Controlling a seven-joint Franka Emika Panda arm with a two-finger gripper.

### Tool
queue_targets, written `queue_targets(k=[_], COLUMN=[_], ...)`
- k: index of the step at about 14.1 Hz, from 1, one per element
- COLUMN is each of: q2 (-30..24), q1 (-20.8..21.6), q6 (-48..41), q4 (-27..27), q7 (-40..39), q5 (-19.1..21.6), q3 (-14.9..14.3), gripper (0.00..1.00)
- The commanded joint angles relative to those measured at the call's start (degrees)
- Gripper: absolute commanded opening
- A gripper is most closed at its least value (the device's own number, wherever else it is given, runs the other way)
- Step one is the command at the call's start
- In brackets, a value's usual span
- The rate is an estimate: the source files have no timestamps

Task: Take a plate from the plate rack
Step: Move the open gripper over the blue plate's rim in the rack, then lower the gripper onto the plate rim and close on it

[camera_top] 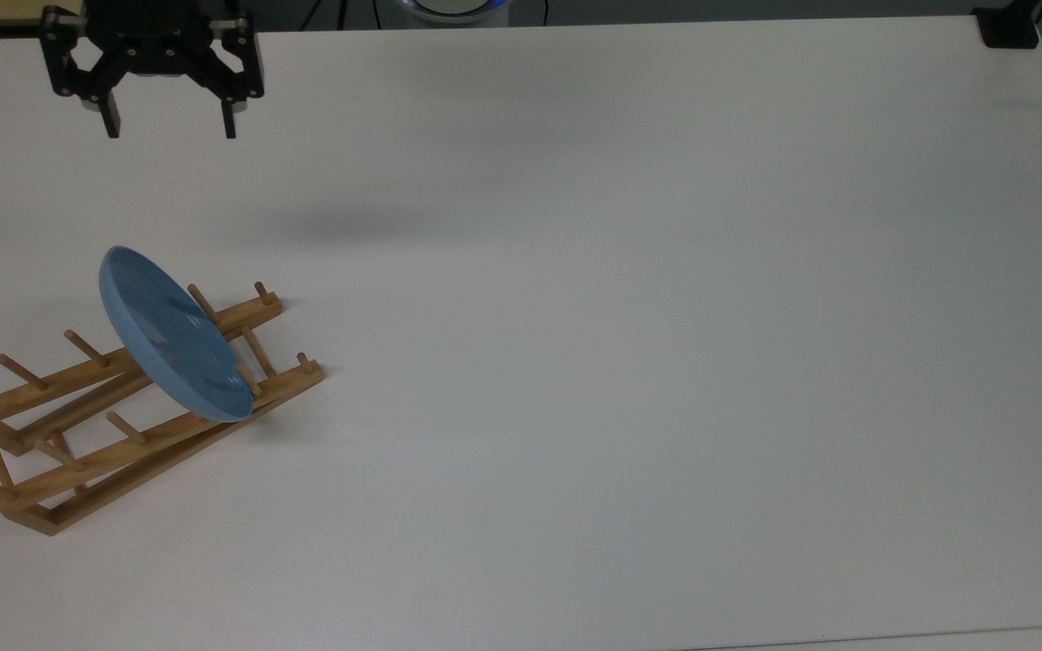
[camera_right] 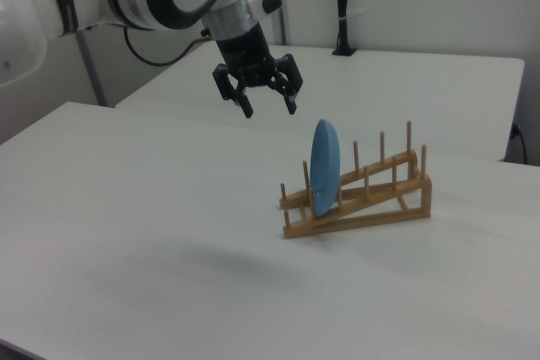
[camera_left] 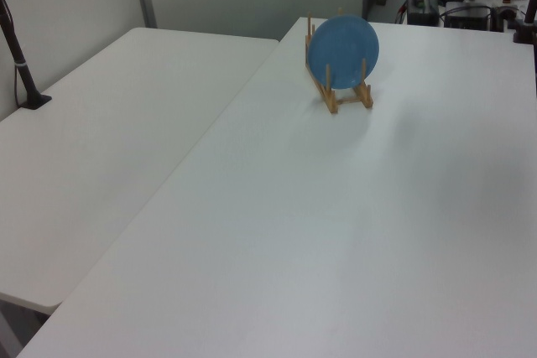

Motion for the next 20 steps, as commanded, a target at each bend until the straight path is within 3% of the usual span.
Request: queue_targets(k=[1, 9, 13, 17, 20], q2=[0.6, 4.1, 7.8, 9.3, 10.0], q1=[0.0, -0.5, -0.4, -0.1, 0.4], q6=[4.4, 11.6, 17.1, 19.4, 19.6], q4=[-0.7, -1.3, -1.2, -1.2, -1.1], q7=[-3.2, -6.2, -5.4, -5.4, -4.3], q5=[-2.1, -4.9, -9.8, -11.3, -12.6], q3=[-0.7, -2.1, -2.2, -2.2, -1.9], gripper=[0.88, 0.80, 0.65, 0.43, 0.41])
